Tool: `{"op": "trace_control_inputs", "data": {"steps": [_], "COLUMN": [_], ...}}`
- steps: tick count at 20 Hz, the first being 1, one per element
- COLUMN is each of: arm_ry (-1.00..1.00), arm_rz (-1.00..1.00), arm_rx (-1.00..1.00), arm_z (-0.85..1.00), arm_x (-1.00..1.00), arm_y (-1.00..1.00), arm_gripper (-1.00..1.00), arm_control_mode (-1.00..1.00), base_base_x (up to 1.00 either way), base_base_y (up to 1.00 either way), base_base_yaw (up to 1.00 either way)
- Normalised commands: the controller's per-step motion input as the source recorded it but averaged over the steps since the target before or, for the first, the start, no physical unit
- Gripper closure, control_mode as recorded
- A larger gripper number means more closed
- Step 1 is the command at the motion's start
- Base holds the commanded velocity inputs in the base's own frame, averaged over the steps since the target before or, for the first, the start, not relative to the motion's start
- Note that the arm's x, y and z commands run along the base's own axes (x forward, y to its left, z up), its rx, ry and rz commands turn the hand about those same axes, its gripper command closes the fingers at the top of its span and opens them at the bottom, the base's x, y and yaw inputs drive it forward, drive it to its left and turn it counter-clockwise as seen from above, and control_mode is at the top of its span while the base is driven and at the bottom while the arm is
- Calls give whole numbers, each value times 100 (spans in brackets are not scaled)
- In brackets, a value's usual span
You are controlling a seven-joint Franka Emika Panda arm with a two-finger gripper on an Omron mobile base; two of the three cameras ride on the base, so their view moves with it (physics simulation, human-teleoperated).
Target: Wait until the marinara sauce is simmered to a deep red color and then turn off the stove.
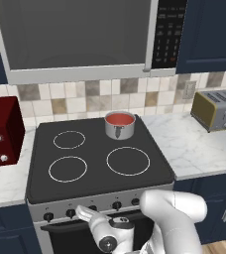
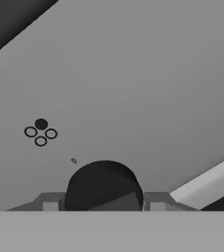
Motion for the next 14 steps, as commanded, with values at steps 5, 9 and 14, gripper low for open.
{"op": "trace_control_inputs", "data": {"steps": [5, 9, 14], "arm_ry": [-1, -1, -1], "arm_rz": [-47, -48, -50], "arm_rx": [26, 25, 26], "arm_z": [-16, -21, -22], "arm_x": [-16, -17, -18], "arm_y": [34, 39, 38], "arm_gripper": [100, 100, 100], "arm_control_mode": [-100, -100, -100], "base_base_x": [0, 0, 0], "base_base_y": [0, 0, 0], "base_base_yaw": [0, 0, 0]}}
